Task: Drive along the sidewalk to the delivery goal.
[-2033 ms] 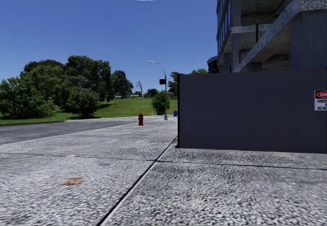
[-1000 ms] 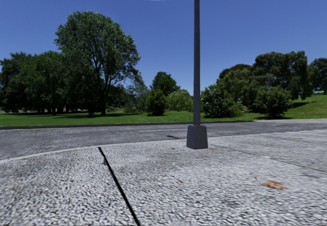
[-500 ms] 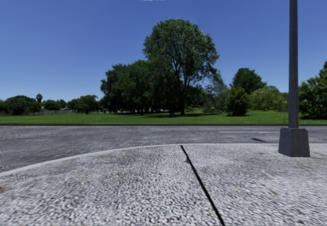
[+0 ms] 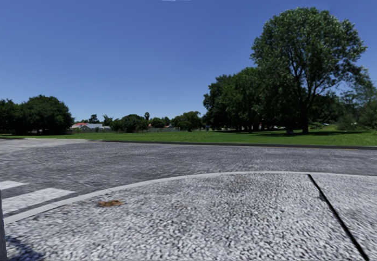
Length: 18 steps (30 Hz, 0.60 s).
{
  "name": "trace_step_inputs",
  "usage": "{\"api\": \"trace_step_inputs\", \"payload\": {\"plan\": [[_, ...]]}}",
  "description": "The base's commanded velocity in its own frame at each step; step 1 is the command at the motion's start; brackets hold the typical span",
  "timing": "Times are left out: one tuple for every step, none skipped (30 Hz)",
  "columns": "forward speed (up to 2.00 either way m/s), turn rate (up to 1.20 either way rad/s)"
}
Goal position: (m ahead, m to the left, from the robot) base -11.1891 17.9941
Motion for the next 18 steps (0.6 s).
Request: {"api": "trace_step_inputs", "payload": {"plan": [[0.28, 0.89], [0.3, 0.89], [0.36, 0.89], [0.36, 0.89], [0.39, 0.89], [0.46, 0.89], [0.5, 0.89], [0.5, 0.89], [0.56, 0.89], [0.59, 0.89], [0.59, 0.89], [0.59, 0.89], [0.6, 0.89], [0.6, 0.89], [0.6, 0.89], [0.56, 0.89], [0.31, 0.89], [0.31, 0.89]]}}
